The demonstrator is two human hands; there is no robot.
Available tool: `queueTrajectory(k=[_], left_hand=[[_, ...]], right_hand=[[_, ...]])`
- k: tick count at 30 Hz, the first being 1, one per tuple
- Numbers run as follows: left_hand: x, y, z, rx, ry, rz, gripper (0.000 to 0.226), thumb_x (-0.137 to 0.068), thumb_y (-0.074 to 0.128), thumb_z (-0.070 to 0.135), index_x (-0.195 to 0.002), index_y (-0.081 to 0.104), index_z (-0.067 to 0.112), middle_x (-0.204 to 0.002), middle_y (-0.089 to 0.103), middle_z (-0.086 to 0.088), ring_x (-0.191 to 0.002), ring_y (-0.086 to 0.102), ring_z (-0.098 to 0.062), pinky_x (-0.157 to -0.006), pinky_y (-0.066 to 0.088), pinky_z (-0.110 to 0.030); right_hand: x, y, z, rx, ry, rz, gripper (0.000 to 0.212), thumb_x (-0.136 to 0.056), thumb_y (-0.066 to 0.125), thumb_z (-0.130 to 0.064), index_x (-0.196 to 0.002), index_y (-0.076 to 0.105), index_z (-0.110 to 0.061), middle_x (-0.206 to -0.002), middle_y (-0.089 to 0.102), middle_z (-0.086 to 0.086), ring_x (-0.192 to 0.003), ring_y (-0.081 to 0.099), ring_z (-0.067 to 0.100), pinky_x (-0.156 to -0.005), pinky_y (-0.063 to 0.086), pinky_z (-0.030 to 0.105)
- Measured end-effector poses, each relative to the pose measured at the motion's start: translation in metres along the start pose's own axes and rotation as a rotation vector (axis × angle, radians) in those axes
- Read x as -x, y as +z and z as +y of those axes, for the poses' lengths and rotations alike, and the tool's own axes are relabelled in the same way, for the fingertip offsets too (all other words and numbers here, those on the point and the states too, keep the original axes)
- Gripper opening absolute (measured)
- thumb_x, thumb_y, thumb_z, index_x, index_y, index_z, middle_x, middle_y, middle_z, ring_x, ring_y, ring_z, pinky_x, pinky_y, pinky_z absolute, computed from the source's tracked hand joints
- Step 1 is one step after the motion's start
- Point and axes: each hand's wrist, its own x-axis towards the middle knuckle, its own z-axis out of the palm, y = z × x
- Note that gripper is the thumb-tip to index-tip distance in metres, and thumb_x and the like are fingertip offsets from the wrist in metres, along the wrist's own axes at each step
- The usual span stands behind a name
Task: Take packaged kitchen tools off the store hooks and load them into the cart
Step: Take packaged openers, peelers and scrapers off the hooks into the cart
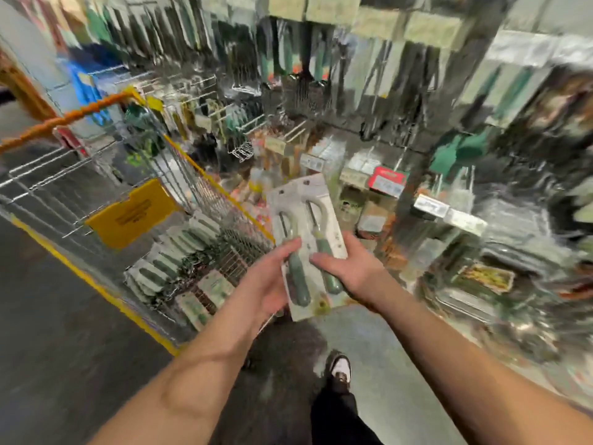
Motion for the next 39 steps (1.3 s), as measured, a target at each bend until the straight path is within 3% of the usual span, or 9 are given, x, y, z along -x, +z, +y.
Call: queueTrajectory(k=[4,9,14,19,22,29,33,36,39], left_hand=[[0.010,0.082,-0.023,-0.166,0.015,-0.063,0.025,-0.099,0.057,0.023,-0.115,0.069,0.008,-0.103,0.076,-0.015,-0.088,0.074,-0.028,-0.084,0.056,-0.044],[0.011,0.184,-0.070,-0.246,0.017,-0.192,0.035,-0.096,0.061,0.020,-0.128,0.065,0.006,-0.123,0.069,-0.019,-0.112,0.068,-0.034,-0.094,0.055,-0.048],[0.011,0.302,-0.139,-0.373,0.034,-0.267,0.031,-0.095,0.063,0.015,-0.124,0.065,0.004,-0.098,0.077,-0.013,-0.089,0.075,-0.027,-0.074,0.061,-0.038],[0.017,0.428,-0.223,-0.418,0.056,-0.368,0.032,-0.093,0.065,0.014,-0.124,0.065,0.003,-0.115,0.072,-0.022,-0.101,0.072,-0.035,-0.085,0.061,-0.045],[0.028,0.495,-0.260,-0.431,0.102,-0.400,0.020,-0.093,0.066,0.009,-0.112,0.068,0.006,-0.096,0.077,-0.013,-0.085,0.075,-0.026,-0.078,0.062,-0.041],[0.048,0.596,-0.294,-0.471,0.182,-0.489,0.035,-0.092,0.067,0.011,-0.127,0.061,0.007,-0.115,0.073,-0.015,-0.110,0.069,-0.032,-0.100,0.052,-0.052],[0.056,0.631,-0.293,-0.507,0.254,-0.549,0.023,-0.096,0.062,0.009,-0.119,0.064,0.009,-0.106,0.076,-0.013,-0.097,0.074,-0.026,-0.088,0.059,-0.045],[0.056,0.648,-0.284,-0.517,0.296,-0.584,0.017,-0.096,0.061,0.009,-0.113,0.066,0.012,-0.094,0.078,-0.006,-0.083,0.076,-0.018,-0.072,0.063,-0.035],[0.050,0.662,-0.271,-0.519,0.328,-0.585,0.021,-0.096,0.063,0.011,-0.116,0.066,0.011,-0.098,0.078,-0.007,-0.086,0.076,-0.019,-0.074,0.062,-0.037]], right_hand=[[0.052,-0.065,0.021,-0.001,0.009,0.208,0.047,-0.082,0.076,-0.049,-0.117,0.050,-0.033,-0.108,0.068,-0.014,-0.089,0.065,0.002,-0.078,0.053,0.023],[0.117,-0.151,0.057,-0.061,0.001,0.398,0.056,-0.079,0.077,-0.046,-0.127,0.050,-0.034,-0.107,0.071,-0.016,-0.095,0.069,0.002,-0.094,0.054,0.037],[0.189,-0.253,0.099,-0.040,0.022,0.532,0.040,-0.089,0.068,-0.041,-0.126,0.054,-0.035,-0.108,0.069,-0.016,-0.090,0.067,0.001,-0.068,0.048,0.015],[0.266,-0.366,0.153,-0.007,0.051,0.627,0.037,-0.090,0.066,-0.034,-0.124,0.053,-0.042,-0.102,0.067,-0.020,-0.078,0.058,-0.017,-0.061,0.041,0.007],[0.306,-0.422,0.178,0.010,0.047,0.732,0.050,-0.087,0.071,-0.036,-0.132,0.049,-0.036,-0.100,0.067,-0.021,-0.085,0.065,-0.008,-0.075,0.051,0.017],[0.359,-0.512,0.192,0.111,0.066,0.847,0.055,-0.083,0.072,-0.044,-0.129,0.050,-0.023,-0.097,0.063,-0.020,-0.092,0.066,0.007,-0.085,0.054,0.033],[0.370,-0.539,0.185,0.156,0.026,0.911,0.047,-0.086,0.070,-0.042,-0.126,0.052,-0.024,-0.097,0.059,-0.017,-0.084,0.058,0.001,-0.065,0.043,0.018],[0.368,-0.554,0.175,0.178,-0.020,0.943,0.047,-0.086,0.069,-0.044,-0.126,0.054,-0.024,-0.111,0.061,-0.010,-0.091,0.060,0.005,-0.071,0.048,0.026],[0.359,-0.570,0.161,0.225,-0.027,0.974,0.051,-0.084,0.069,-0.047,-0.127,0.056,-0.024,-0.117,0.062,-0.007,-0.098,0.061,0.010,-0.078,0.050,0.031]])
